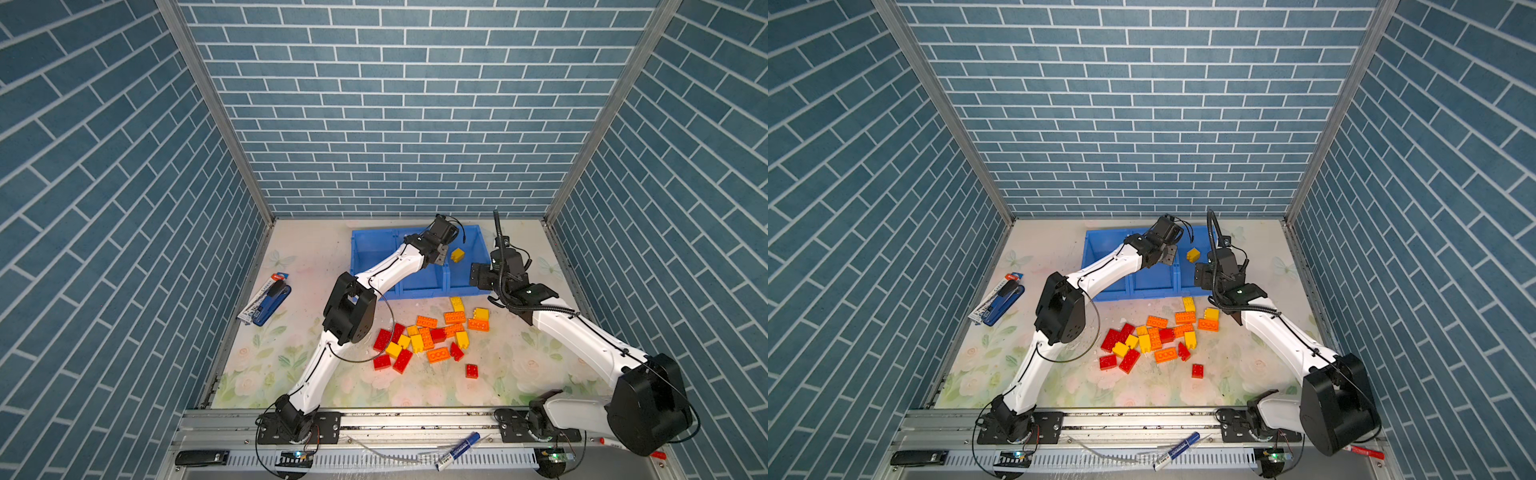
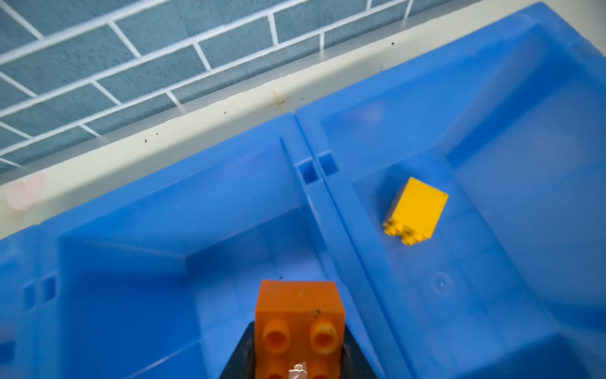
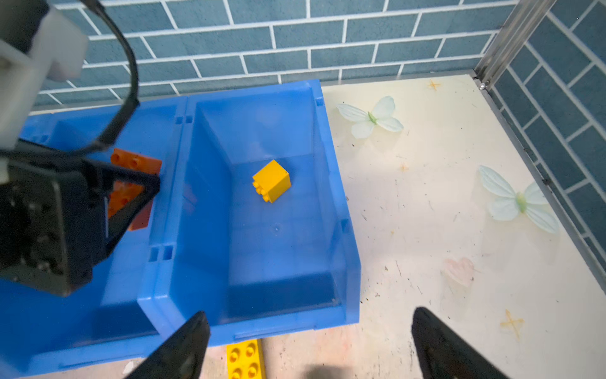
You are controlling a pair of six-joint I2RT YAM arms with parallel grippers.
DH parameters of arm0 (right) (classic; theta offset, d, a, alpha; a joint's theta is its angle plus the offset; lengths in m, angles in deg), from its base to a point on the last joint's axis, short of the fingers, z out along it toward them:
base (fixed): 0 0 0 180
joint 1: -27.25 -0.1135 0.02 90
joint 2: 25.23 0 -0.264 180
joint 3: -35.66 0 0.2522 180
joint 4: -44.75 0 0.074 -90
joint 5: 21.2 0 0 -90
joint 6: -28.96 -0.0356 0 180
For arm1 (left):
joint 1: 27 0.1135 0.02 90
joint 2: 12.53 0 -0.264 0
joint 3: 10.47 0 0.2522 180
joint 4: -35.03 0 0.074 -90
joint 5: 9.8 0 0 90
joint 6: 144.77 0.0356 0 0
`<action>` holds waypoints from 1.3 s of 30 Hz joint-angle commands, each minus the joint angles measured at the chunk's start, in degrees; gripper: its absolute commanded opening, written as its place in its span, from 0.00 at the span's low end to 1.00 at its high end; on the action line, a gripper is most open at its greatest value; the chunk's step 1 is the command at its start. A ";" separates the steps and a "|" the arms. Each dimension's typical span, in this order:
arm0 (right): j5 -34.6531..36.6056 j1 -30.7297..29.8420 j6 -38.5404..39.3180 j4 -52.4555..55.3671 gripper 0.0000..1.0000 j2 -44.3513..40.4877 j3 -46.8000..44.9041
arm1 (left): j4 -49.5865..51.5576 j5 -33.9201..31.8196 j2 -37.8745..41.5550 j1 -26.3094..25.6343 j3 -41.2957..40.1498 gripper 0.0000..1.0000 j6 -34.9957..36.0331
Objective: Sort the legos into containers by color
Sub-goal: Place the lego in the container, then pick up the lego from the center of the table.
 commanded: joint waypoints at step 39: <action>-13.46 -4.33 -1.64 2.16 0.78 16.15 -1.18 | -12.59 13.76 37.53 4.44 -39.77 0.99 -0.64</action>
